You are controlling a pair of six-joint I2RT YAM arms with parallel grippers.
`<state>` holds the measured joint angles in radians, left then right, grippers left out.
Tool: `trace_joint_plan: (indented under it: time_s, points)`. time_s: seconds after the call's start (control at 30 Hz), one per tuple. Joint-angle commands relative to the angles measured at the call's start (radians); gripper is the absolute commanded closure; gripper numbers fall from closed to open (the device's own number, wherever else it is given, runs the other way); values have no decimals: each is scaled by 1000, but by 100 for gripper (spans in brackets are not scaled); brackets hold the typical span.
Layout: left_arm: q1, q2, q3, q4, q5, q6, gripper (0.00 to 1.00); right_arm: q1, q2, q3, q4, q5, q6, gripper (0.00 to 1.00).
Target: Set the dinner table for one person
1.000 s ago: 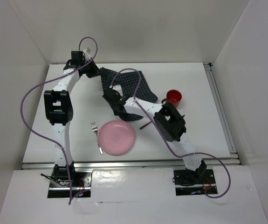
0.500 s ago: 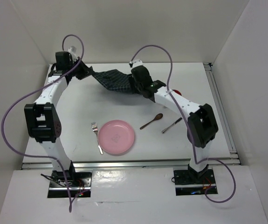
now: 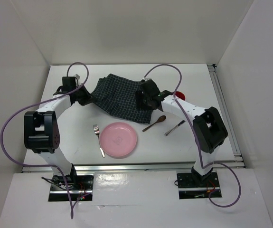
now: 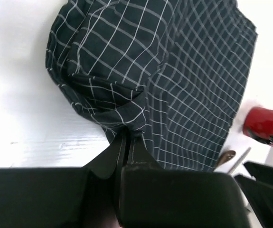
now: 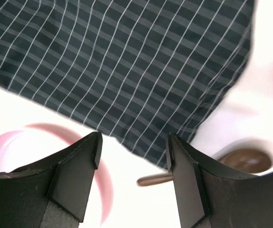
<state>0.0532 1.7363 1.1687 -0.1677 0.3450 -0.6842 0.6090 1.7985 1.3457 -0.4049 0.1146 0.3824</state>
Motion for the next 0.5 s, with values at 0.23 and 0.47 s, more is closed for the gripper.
trace_joint_plan:
  time_s: [0.23,0.47]
  points:
    - [-1,-101,-49,10,-95,-8,100,25,-86,-147,-39,-61,400,35]
    - [8,-112,-60,-13,-104,2,100,-8,-139,-306,164,-162,585,37]
